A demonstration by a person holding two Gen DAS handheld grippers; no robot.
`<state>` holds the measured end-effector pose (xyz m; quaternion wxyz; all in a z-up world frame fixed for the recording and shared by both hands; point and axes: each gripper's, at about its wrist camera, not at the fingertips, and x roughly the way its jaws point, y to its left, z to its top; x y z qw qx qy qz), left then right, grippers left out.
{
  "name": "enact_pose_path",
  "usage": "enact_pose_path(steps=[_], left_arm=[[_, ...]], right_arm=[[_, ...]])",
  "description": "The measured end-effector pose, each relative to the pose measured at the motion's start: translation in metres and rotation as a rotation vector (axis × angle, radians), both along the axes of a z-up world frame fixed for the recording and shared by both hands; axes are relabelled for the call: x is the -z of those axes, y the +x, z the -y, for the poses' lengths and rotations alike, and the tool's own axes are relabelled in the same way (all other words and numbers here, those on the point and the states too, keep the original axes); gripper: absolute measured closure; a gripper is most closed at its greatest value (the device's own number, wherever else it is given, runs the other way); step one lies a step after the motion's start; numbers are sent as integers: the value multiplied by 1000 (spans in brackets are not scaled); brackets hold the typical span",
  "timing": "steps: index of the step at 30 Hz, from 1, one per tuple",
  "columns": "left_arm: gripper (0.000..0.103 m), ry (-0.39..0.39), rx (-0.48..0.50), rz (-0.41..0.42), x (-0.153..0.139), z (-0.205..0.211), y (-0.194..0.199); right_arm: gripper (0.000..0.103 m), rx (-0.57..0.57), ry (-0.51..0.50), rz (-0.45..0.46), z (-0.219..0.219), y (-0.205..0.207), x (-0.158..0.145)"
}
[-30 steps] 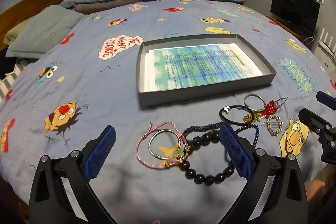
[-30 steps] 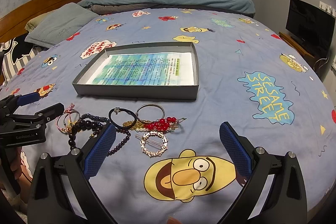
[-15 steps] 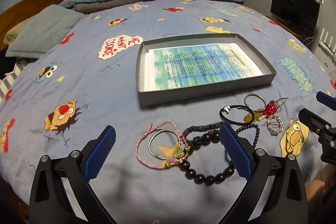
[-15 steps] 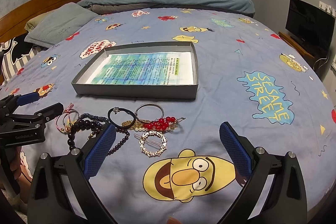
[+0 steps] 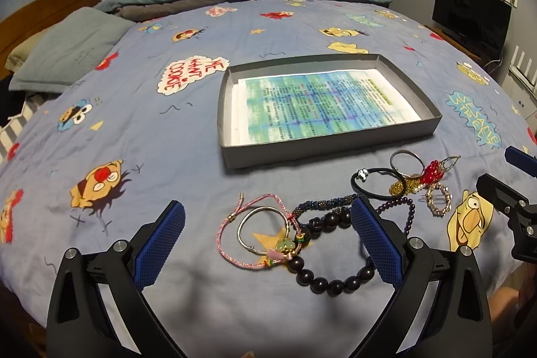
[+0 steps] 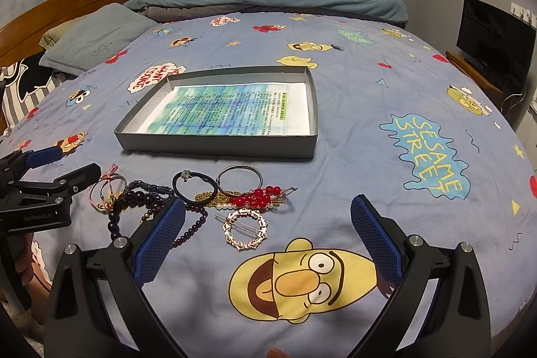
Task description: Organize jewelry
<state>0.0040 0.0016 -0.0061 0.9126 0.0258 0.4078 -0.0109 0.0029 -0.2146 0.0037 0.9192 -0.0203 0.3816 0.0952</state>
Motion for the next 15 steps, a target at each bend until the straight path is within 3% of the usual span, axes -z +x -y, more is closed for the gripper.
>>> enact_pose_path(steps=[15], left_arm=[[5, -2, 1, -1, 0, 0, 0]], right_arm=[[6, -1, -3, -1, -1, -1, 0]])
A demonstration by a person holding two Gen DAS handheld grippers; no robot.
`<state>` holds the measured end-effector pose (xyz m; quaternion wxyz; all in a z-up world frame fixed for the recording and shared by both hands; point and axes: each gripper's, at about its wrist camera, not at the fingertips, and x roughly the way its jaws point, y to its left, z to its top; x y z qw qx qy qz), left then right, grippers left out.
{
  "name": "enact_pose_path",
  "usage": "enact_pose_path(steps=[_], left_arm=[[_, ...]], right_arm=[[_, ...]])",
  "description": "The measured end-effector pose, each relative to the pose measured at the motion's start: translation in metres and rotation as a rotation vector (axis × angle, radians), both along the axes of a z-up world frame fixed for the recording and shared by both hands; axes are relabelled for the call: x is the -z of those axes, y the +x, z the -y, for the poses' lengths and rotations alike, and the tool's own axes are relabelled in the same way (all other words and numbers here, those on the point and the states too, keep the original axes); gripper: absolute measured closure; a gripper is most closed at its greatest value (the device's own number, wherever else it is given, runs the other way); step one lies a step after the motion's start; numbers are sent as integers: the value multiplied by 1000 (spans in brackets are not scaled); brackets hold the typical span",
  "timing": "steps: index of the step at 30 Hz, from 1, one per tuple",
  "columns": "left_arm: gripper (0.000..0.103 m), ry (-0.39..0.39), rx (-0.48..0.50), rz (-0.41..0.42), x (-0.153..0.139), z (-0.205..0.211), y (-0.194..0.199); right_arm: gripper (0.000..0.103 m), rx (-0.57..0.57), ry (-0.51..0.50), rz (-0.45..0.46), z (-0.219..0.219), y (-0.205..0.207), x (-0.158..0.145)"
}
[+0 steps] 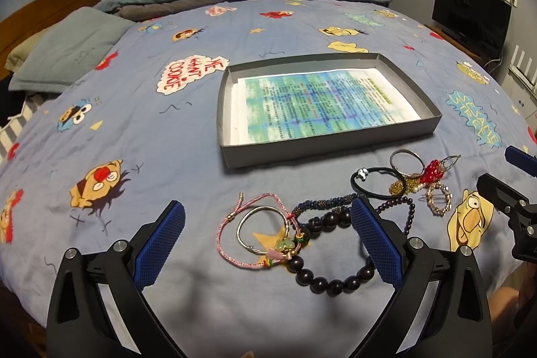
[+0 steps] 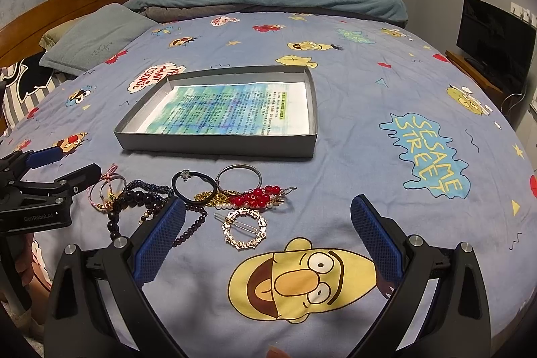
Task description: Organize jewelry
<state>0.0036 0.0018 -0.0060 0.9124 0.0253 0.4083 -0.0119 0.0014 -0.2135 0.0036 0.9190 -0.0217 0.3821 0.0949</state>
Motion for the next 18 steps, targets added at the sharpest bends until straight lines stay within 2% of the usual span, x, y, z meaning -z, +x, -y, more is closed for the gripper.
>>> enact_pose_path(steps=[18], left_arm=[[5, 0, 2, -1, 0, 0, 0]], right_arm=[[6, -10, -4, -4, -1, 1, 4]])
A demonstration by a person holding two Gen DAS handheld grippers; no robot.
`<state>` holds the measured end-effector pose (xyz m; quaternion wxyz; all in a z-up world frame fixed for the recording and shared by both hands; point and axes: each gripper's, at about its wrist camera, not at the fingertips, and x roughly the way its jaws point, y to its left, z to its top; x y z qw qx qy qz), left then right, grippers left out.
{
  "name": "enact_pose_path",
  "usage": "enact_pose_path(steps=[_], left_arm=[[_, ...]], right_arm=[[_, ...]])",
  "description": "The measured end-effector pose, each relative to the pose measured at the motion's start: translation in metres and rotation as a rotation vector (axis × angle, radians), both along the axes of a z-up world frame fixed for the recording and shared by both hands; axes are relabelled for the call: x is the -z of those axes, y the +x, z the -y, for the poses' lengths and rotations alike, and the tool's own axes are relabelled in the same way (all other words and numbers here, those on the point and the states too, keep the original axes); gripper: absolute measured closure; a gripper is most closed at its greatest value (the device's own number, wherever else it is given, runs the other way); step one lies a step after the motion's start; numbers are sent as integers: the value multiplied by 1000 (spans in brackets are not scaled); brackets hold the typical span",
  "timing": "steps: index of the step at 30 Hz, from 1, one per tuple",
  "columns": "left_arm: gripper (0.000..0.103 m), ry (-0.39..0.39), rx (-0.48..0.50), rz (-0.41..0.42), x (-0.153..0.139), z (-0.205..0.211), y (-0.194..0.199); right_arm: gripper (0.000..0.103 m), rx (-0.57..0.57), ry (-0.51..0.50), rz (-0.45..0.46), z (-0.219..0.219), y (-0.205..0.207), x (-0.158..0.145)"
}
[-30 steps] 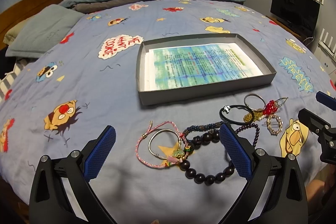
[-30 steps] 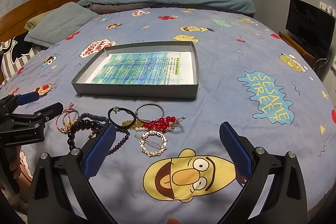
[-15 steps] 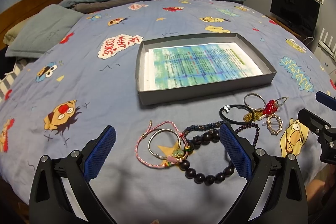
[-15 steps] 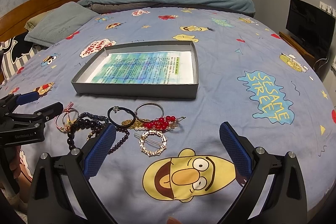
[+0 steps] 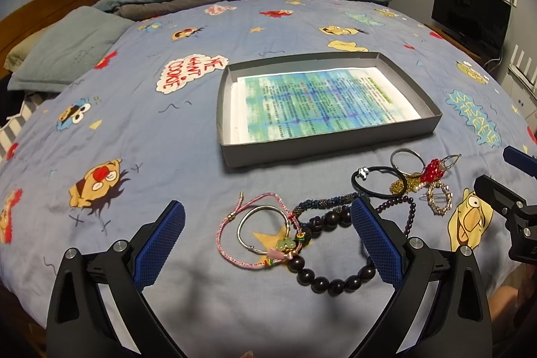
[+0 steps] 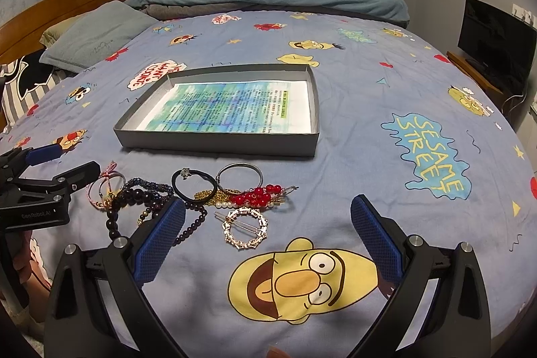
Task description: Organize jewelry
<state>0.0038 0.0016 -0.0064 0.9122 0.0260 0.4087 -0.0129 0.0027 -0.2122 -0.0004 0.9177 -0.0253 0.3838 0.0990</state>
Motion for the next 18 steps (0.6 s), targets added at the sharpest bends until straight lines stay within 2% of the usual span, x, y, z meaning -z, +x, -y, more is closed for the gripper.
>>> enact_pose_path(steps=[12, 14, 18], left_arm=[[5, 20, 45, -8, 19, -14, 7], [5, 25, 34, -16, 23, -20, 10], [5, -10, 28, -19, 28, -35, 12]], right_arm=[[8, 29, 30, -8, 8, 20, 21], [22, 42, 30, -18, 9, 24, 26], [40, 43, 68, -65, 12, 35, 37]])
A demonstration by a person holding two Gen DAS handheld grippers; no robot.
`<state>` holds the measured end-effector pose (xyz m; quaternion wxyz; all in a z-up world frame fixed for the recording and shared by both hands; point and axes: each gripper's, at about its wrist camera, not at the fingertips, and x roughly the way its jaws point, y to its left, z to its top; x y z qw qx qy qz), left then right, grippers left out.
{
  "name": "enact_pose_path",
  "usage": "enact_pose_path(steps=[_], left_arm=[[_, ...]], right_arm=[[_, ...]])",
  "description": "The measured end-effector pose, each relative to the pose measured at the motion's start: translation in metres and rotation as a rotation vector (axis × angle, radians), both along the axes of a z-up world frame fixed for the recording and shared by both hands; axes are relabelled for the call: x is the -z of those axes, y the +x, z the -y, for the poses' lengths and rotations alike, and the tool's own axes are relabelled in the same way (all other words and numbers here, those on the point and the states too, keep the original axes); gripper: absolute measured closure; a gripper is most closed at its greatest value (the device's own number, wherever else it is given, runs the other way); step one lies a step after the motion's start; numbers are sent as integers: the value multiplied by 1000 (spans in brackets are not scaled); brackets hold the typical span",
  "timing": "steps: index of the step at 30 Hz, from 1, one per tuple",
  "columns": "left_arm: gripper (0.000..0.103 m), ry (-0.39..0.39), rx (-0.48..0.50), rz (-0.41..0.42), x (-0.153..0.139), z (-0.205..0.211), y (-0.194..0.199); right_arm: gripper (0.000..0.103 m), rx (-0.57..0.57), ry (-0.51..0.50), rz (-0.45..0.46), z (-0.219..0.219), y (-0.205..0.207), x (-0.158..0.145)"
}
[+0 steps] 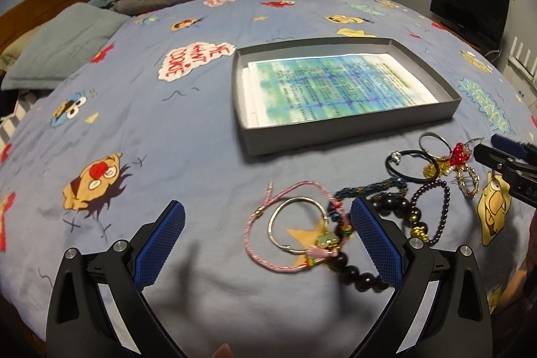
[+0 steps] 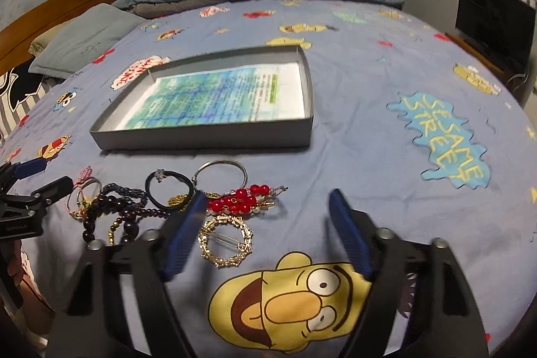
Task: Organize jewelry
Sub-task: 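Grasp the pink string bracelet with the left tool while the right tool grasps the red-bead pendant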
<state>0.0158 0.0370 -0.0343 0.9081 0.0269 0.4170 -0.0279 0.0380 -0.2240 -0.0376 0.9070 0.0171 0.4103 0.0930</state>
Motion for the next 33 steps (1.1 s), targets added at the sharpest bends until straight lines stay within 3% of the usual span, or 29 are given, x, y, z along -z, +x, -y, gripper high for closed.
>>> enact_pose_path(steps=[8, 17, 20, 22, 24, 28, 30, 32, 33], left_arm=[[5, -27, 21, -34, 15, -12, 4], [8, -92, 126, -36, 15, 1, -1], [11, -128, 132, -21, 12, 1, -1], [32, -147, 153, -18, 11, 4, 0], [45, -158, 173, -36, 14, 8, 2], [58, -169, 202, -60, 19, 18, 4], [59, -166, 201, -53, 20, 20, 6], [70, -164, 205, -50, 21, 22, 8], [81, -163, 204, -57, 22, 22, 10]], right_arm=[[64, 17, 113, -69, 7, 13, 11], [98, 0, 110, -58, 1, 16, 10], [103, 0, 101, -41, 1, 15, 8], [103, -4, 100, -24, 1, 14, 6], [103, -6, 93, -6, 1, 12, 3], [103, -11, 86, 9, 0, 11, 1], [103, -16, 89, 18, 0, 10, -1], [103, -18, 85, 28, 0, 9, -2], [103, -19, 88, 31, 1, 8, -4]])
